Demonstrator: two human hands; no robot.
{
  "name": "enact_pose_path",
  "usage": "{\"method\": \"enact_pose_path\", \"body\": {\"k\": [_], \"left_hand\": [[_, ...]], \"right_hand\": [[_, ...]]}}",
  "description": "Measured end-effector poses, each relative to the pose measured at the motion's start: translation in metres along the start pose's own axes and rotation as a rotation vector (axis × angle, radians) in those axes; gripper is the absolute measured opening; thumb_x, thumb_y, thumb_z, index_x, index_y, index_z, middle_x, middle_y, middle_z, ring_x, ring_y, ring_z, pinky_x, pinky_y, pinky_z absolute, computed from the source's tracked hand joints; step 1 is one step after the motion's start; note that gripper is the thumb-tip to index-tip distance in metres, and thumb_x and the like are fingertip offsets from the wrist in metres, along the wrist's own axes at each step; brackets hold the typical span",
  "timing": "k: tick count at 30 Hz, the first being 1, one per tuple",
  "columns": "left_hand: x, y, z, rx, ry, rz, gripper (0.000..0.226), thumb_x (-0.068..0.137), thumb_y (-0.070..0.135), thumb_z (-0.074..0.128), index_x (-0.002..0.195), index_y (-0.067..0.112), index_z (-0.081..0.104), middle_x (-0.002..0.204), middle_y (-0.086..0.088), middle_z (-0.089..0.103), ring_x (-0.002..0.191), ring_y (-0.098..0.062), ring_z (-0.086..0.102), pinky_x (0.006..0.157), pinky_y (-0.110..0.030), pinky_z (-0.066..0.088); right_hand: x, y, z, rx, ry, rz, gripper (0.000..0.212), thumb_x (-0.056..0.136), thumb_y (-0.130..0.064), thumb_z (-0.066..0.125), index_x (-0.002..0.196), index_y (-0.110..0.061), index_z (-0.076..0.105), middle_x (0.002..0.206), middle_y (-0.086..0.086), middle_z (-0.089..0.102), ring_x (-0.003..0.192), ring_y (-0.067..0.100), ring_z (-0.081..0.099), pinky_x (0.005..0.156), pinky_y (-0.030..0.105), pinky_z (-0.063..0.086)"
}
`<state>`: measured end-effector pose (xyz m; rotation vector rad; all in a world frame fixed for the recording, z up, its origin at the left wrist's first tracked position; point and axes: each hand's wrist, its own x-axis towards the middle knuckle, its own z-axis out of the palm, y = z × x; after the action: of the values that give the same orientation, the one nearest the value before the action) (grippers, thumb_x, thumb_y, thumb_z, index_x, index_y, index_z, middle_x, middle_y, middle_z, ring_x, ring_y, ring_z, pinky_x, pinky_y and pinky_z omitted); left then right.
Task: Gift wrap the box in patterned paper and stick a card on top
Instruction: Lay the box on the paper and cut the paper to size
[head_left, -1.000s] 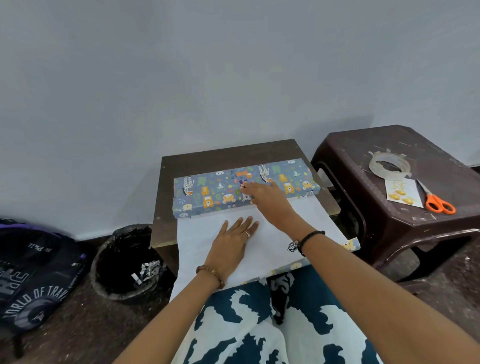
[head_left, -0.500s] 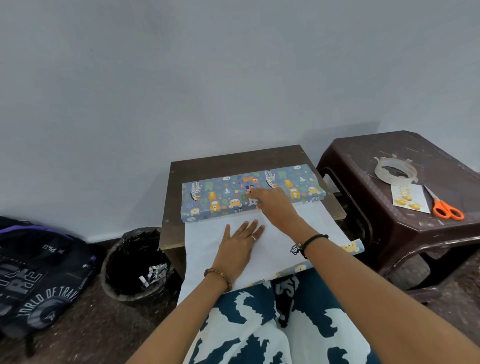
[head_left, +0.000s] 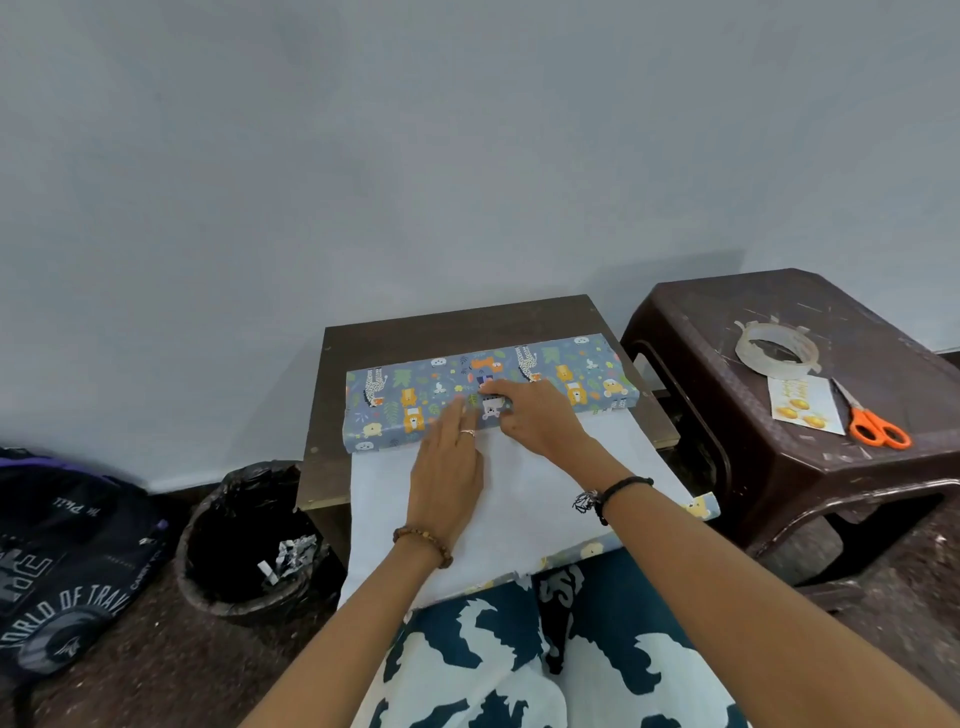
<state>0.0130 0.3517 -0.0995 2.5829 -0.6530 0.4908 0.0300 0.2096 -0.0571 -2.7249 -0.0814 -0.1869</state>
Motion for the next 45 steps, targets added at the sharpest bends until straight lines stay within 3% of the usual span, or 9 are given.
{"method": "enact_pose_path", "body": {"k": [2,5,8,11,13,17,22,37,45], "left_hand": [[0.011,-0.003,0.002,0.057,-0.043,0.02,0.056,0.081,-0.009,0.055,0.135,-0.001,0.043,0.139,-0.024,0.043,0.13,-0.04,0.041,0.106,-0.049,0.029],[0.025,-0.007,0.001,0.178,-0.219,0.039,0.055,0.099,0.008,0.034,0.149,0.014,0.012,0.155,-0.009,0.018,0.144,-0.027,0.015,0.117,-0.043,0.009],[0.036,-0.01,0.0,0.247,-0.283,0.026,0.053,0.101,0.014,0.036,0.149,0.023,0.016,0.153,-0.006,0.025,0.142,-0.025,0.02,0.116,-0.045,0.016],[0.045,-0.008,-0.002,0.276,-0.283,0.028,0.051,0.099,0.014,0.043,0.146,0.025,0.027,0.146,-0.003,0.035,0.135,-0.024,0.032,0.111,-0.046,0.025],[0.049,-0.011,-0.002,0.322,-0.287,0.03,0.051,0.098,0.014,0.044,0.145,0.026,0.028,0.143,-0.001,0.037,0.13,-0.023,0.037,0.106,-0.046,0.03],[0.053,-0.01,-0.003,0.343,-0.327,0.023,0.05,0.098,0.013,0.045,0.144,0.026,0.03,0.139,-0.002,0.039,0.124,-0.025,0.042,0.102,-0.047,0.036],[0.052,-0.006,-0.005,0.379,-0.333,0.015,0.049,0.098,0.015,0.043,0.145,0.024,0.029,0.139,-0.003,0.039,0.125,-0.025,0.041,0.106,-0.051,0.033],[0.048,0.001,-0.005,0.323,-0.327,-0.002,0.056,0.096,0.008,0.046,0.146,0.023,0.026,0.142,-0.003,0.037,0.132,-0.024,0.035,0.107,-0.047,0.03],[0.048,-0.003,-0.006,0.327,-0.334,0.014,0.055,0.096,0.016,0.047,0.146,0.026,0.026,0.144,-0.001,0.037,0.133,-0.023,0.035,0.106,-0.044,0.032]], "right_hand": [[0.003,0.002,0.003,0.085,0.011,0.019,0.037,0.087,-0.005,0.049,0.123,-0.011,0.054,0.111,0.006,0.067,0.094,0.031,0.061,0.09,0.034,0.042],[0.001,0.012,0.008,0.302,0.148,0.037,0.03,0.089,0.001,0.046,0.117,-0.002,0.055,0.111,0.01,0.065,0.093,0.028,0.063,0.079,0.033,0.049],[-0.014,0.016,0.007,0.55,0.524,0.411,0.023,0.089,0.001,0.041,0.103,-0.008,0.056,0.092,0.007,0.061,0.077,0.018,0.054,0.064,0.031,0.042],[-0.025,0.021,0.01,0.855,0.807,0.834,0.023,0.088,0.002,0.043,0.108,-0.005,0.052,0.108,0.008,0.053,0.094,0.021,0.051,0.074,0.025,0.036],[-0.026,0.027,0.017,0.915,0.795,0.948,0.029,0.089,0.003,0.045,0.118,-0.001,0.048,0.123,0.013,0.046,0.108,0.024,0.05,0.078,0.022,0.035],[-0.027,0.038,0.02,0.846,0.681,0.944,0.04,0.089,0.001,0.049,0.129,-0.001,0.044,0.132,0.013,0.042,0.118,0.026,0.048,0.082,0.023,0.035],[-0.031,0.046,0.017,0.692,0.57,0.913,0.041,0.091,-0.006,0.053,0.131,-0.004,0.046,0.131,0.014,0.04,0.108,0.032,0.052,0.077,0.027,0.034],[-0.027,0.053,0.019,0.671,0.557,0.948,0.041,0.092,-0.008,0.053,0.133,-0.006,0.048,0.134,0.011,0.041,0.109,0.03,0.053,0.077,0.028,0.035],[-0.028,0.055,0.02,0.687,0.552,0.936,0.041,0.091,-0.008,0.054,0.132,-0.006,0.049,0.133,0.01,0.042,0.11,0.029,0.053,0.078,0.028,0.036]]}}
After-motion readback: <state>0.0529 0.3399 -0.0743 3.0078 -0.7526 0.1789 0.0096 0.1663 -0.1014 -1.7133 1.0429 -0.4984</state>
